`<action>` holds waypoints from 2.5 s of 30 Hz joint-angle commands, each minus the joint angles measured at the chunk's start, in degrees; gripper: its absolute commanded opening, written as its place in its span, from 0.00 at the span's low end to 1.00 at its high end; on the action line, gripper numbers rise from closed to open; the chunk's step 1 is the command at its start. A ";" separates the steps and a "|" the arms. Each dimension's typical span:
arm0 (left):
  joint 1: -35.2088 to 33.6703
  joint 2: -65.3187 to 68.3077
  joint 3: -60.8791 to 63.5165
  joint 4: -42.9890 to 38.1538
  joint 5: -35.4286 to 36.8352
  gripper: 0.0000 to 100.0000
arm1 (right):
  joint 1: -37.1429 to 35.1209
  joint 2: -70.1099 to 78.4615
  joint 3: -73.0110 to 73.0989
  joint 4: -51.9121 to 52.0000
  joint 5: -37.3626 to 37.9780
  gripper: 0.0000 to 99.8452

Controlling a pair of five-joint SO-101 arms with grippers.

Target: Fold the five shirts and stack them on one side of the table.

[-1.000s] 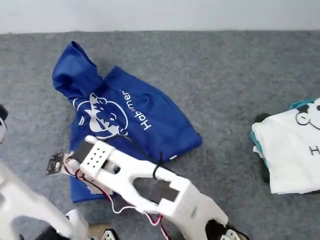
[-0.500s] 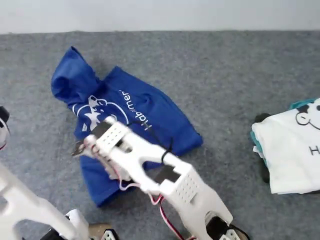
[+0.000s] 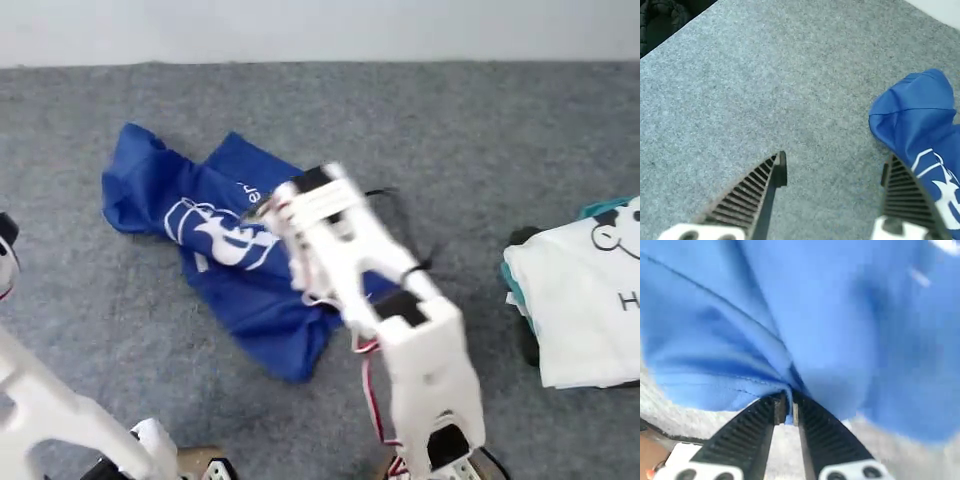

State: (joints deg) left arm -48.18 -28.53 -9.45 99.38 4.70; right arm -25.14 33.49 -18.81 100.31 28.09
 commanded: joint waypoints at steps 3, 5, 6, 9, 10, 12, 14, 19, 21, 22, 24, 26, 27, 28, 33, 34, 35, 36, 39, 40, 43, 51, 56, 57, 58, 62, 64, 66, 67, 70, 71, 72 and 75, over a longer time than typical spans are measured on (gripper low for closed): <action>-0.26 -0.88 -0.04 -0.26 -0.70 0.30 | 14.20 -12.88 7.38 2.51 0.79 0.01; -0.26 -0.88 -0.04 -0.26 -0.70 0.30 | 20.44 -15.52 8.09 2.42 0.79 0.01; -0.26 -0.88 -0.04 -0.26 -0.70 0.30 | 23.60 -16.66 8.09 2.33 0.79 0.01; -0.26 -0.88 -0.04 -0.26 -0.70 0.30 | 32.57 -19.74 8.00 -0.84 0.53 0.01; -0.26 -0.88 -0.04 -0.26 -0.70 0.30 | 35.12 -20.53 8.00 -2.33 0.44 0.01; 0.35 -0.88 -0.04 -0.26 -0.70 0.30 | 38.73 -22.20 8.00 -5.58 -0.18 0.01; 2.11 -0.88 -0.04 -0.09 -0.62 0.30 | 40.48 -23.43 8.00 -10.77 -2.29 0.01; 8.35 -1.05 -0.04 0.00 -0.44 0.30 | 40.13 -24.31 8.00 -26.24 -6.86 0.07; 9.85 -0.97 -0.04 0.00 -0.44 0.30 | 39.08 -23.69 8.00 -31.25 -7.38 0.14; 10.37 -0.97 -0.04 0.00 -0.44 0.30 | 38.73 -23.52 8.00 -32.31 -7.47 0.17; 10.46 -0.88 -0.04 0.00 -0.44 0.30 | 36.09 -24.22 7.91 -29.14 -7.38 0.22; 10.46 -0.88 0.48 -0.18 -0.44 0.30 | 30.46 -26.24 8.00 -21.58 -6.15 0.24; 10.46 -0.88 1.19 -0.35 -0.44 0.30 | 26.68 -27.21 8.00 -17.71 -4.57 0.24; 10.55 -0.79 1.98 -0.62 -0.44 0.30 | 22.55 -28.35 8.00 -14.64 -3.43 0.24; 10.29 -0.79 8.66 -4.48 -0.35 0.30 | 2.59 -31.96 8.00 -10.86 -5.45 0.24; 10.29 -0.79 9.98 -5.10 -0.35 0.30 | -0.48 -32.04 8.00 -11.65 -5.89 0.24; 10.29 -0.79 11.38 -5.63 -0.35 0.30 | -3.21 -31.96 8.00 -12.18 -6.07 0.24; 10.29 -0.88 12.44 -5.80 -0.35 0.30 | -5.93 -31.60 8.00 -12.35 -6.07 0.24; 10.29 -1.23 13.58 -5.89 -0.35 0.30 | -12.44 -28.26 8.35 -11.91 -6.15 0.24; 10.29 -1.23 13.58 -5.89 -0.35 0.30 | -13.58 -26.42 8.35 -12.26 -5.98 0.24; 10.29 -1.32 13.67 -5.54 -0.35 0.30 | -13.49 -19.82 8.35 -15.25 -5.80 0.24; 10.29 -1.32 13.67 -5.45 -0.35 0.30 | -5.58 -1.98 8.00 -30.81 -5.71 0.24; 10.29 -1.32 13.67 -5.45 -0.44 0.30 | -5.49 3.21 8.00 -27.74 -1.23 0.11; 10.29 -1.32 13.67 -5.45 -0.44 0.30 | -5.32 3.47 8.00 -25.71 0.18 0.06; 10.29 -1.32 13.67 -5.45 -0.44 0.30 | -4.97 3.47 8.00 -23.34 1.32 0.02; 10.29 -1.32 13.67 -5.45 -0.44 0.30 | -0.92 2.42 8.09 -13.67 2.46 0.02; 10.29 -1.32 13.67 -5.45 -0.44 0.30 | 2.15 0.13 8.26 -10.07 4.13 0.01; 10.29 -1.32 13.67 -5.45 -0.44 0.30 | 5.49 -3.74 8.26 -6.55 6.59 0.01; 10.29 -1.32 13.67 -5.45 -0.44 0.30 | 7.34 -6.29 8.26 -4.79 7.65 0.01; 10.46 -1.32 13.67 -5.45 -0.44 0.30 | 12.62 -15.08 8.26 1.45 10.73 0.01; 10.46 -1.32 13.67 -5.45 -0.44 0.30 | 14.46 -18.07 8.26 2.51 11.25 0.01; 10.46 -1.32 13.67 -5.45 -0.44 0.30 | 16.75 -21.23 8.35 2.51 11.34 0.01; 10.46 -1.32 13.67 -5.45 -0.44 0.30 | 23.16 -28.97 8.26 1.19 11.69 0.01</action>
State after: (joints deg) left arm -37.98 -28.53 4.18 94.55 4.70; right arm -7.74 14.24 -10.20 100.13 38.73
